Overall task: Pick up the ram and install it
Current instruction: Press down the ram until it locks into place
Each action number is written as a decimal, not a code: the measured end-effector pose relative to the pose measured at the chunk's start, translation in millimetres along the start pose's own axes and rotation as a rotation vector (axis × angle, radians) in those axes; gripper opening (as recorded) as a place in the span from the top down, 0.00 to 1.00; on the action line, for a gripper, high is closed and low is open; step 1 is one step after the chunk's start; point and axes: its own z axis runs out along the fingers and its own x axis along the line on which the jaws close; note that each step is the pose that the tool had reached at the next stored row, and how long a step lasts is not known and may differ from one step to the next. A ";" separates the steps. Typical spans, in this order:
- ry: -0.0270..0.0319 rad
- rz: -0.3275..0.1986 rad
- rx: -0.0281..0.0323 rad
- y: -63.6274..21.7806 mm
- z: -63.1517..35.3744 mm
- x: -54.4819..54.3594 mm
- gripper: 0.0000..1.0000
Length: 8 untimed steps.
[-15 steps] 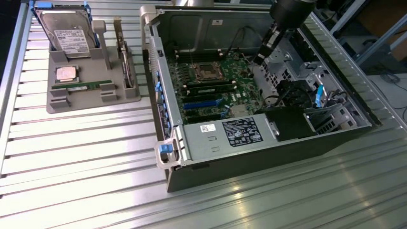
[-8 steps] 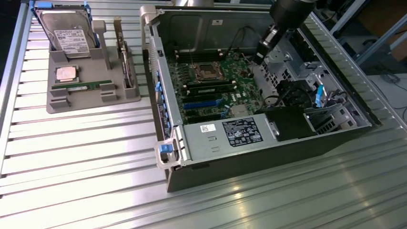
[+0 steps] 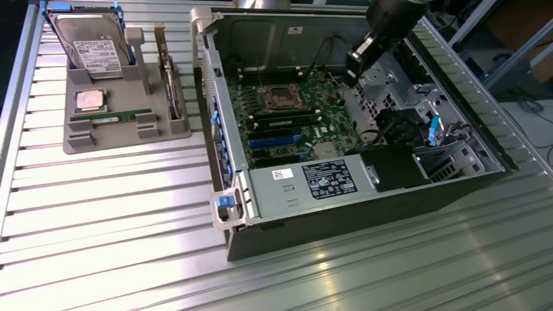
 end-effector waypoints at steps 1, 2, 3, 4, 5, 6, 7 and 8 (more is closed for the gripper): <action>-0.0005 0.025 -0.0013 0.0 0.0 0.0 0.89; -0.0007 0.039 -0.0020 0.0 0.0 0.0 0.89; -0.0010 0.054 -0.0028 0.0 0.0 0.0 0.89; -0.0013 0.072 -0.0039 0.0 0.1 0.0 0.89; -0.0017 0.087 -0.0047 0.0 0.1 0.0 0.89; -0.0020 0.107 -0.0059 0.0 0.1 0.0 0.89; -0.0022 0.120 -0.0066 0.0 0.1 0.0 0.89; -0.0031 0.164 -0.0090 0.0 0.1 0.0 0.89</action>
